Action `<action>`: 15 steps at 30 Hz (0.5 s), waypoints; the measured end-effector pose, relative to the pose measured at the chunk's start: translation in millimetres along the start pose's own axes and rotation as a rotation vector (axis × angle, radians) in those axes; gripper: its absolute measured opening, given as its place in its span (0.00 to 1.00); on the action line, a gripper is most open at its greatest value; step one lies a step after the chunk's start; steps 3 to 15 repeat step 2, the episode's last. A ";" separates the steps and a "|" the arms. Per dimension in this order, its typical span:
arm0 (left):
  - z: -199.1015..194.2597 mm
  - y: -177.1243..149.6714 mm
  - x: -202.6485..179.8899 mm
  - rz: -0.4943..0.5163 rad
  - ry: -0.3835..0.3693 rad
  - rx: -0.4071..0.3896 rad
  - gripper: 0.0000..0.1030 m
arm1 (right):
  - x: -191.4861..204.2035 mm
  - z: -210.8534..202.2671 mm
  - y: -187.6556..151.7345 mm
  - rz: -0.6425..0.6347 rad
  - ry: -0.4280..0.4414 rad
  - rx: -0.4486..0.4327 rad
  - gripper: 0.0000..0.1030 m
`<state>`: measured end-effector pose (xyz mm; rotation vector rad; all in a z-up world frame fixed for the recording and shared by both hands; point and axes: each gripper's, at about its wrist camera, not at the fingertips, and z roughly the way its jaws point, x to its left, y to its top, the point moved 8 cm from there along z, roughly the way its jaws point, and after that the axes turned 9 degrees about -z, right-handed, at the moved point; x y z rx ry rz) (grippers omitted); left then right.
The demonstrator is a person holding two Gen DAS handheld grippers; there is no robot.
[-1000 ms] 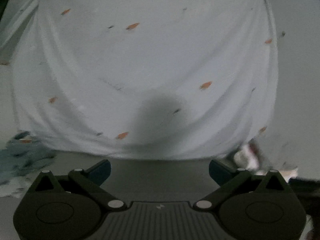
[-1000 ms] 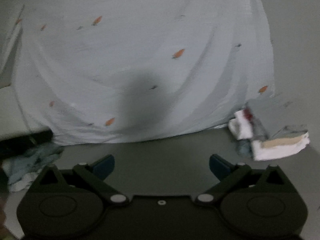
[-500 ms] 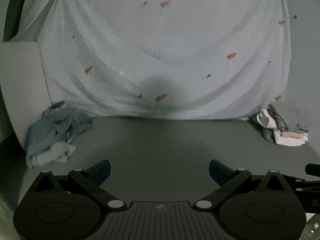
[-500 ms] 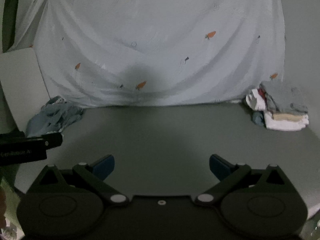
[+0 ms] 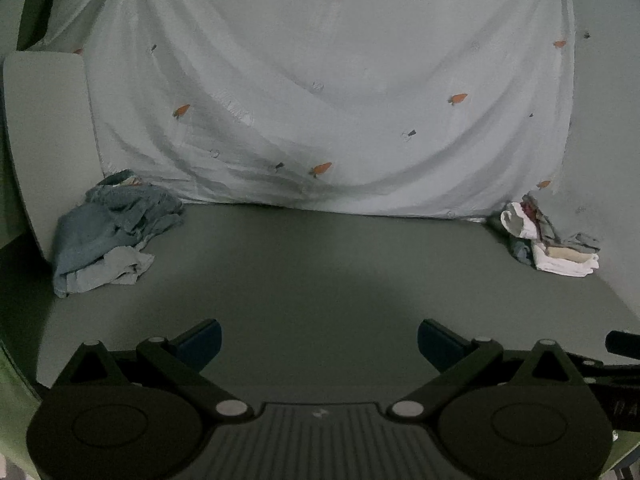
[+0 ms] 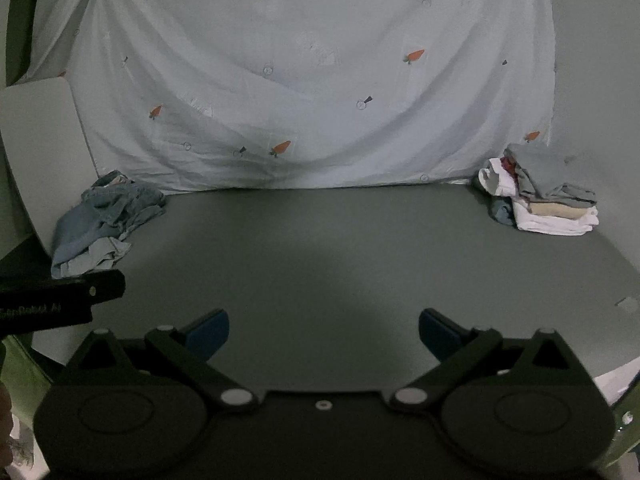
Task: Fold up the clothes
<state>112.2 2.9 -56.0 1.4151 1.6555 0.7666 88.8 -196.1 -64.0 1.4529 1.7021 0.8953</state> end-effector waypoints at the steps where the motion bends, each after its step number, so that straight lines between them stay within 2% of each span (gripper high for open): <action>1: -0.7 0.2 -0.5 0.005 -0.003 -0.001 1.00 | -0.5 -0.8 0.0 0.000 -0.002 0.000 0.99; 15: -1.5 0.4 -1.1 0.009 -0.006 -0.003 1.00 | -0.8 -1.6 0.1 0.000 -0.005 -0.002 0.99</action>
